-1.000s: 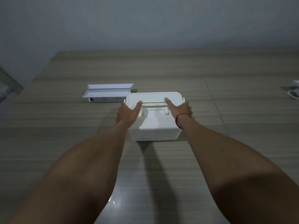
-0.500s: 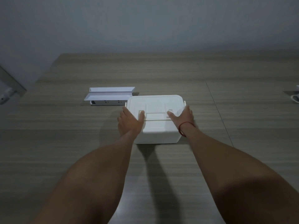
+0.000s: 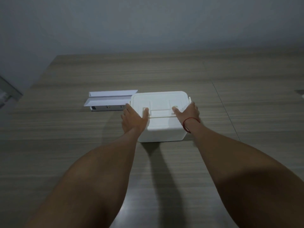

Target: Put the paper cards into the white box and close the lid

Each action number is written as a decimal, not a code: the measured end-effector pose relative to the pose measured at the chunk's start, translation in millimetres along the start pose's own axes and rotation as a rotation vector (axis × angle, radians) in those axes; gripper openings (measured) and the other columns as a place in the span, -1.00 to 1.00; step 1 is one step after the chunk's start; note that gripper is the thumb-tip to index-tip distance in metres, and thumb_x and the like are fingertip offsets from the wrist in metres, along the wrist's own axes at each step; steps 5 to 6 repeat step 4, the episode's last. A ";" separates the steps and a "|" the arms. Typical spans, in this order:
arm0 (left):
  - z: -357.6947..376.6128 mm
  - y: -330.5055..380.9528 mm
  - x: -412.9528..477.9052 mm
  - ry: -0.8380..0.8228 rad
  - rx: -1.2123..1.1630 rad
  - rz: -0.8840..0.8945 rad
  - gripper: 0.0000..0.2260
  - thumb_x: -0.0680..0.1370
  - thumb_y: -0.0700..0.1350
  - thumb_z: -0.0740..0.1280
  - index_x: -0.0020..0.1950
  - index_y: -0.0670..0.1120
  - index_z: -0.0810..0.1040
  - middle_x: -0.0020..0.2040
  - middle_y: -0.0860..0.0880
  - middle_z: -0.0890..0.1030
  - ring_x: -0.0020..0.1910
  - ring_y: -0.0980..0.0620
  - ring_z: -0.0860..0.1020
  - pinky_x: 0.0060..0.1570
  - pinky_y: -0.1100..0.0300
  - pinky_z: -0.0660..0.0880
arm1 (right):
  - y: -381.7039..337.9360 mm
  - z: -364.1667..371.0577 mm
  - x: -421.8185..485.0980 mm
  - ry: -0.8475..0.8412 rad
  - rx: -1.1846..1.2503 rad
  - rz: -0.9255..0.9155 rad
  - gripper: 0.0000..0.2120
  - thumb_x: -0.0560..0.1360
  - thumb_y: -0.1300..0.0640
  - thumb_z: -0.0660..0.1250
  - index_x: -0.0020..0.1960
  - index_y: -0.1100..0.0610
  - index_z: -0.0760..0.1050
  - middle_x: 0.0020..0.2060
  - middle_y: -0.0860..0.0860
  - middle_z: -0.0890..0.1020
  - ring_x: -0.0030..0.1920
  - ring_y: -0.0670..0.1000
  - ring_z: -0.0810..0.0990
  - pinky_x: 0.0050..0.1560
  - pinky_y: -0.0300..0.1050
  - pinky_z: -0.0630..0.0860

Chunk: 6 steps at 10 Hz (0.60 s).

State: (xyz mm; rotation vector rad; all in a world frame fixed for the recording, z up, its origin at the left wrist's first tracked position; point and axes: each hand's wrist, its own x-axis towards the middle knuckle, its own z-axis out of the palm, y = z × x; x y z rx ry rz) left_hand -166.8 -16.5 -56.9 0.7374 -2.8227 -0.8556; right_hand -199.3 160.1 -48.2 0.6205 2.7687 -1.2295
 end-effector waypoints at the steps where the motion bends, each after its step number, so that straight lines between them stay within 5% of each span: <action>1: -4.3 -2.1 -4.0 -0.042 -0.002 0.006 -0.21 0.55 0.23 0.15 0.57 -0.24 -0.01 0.54 -0.20 0.21 0.49 -0.20 0.23 0.38 -0.09 0.27 | 1.1 -3.2 -8.1 -0.005 -0.037 -0.020 -0.27 0.50 -0.12 0.31 0.46 0.28 0.14 0.48 0.18 0.25 0.48 0.19 0.23 0.41 0.10 0.26; 6: -6.2 -42.0 -82.5 -0.125 -0.145 0.043 -0.17 0.51 0.25 0.20 0.57 -0.20 -0.03 0.56 -0.20 0.15 0.53 -0.18 0.19 0.45 -0.11 0.24 | 43.3 -19.9 -82.0 -0.043 -0.144 -0.214 -0.40 0.59 -0.08 0.15 0.50 0.24 0.15 0.58 0.08 0.03 0.51 0.16 0.21 0.43 0.04 0.24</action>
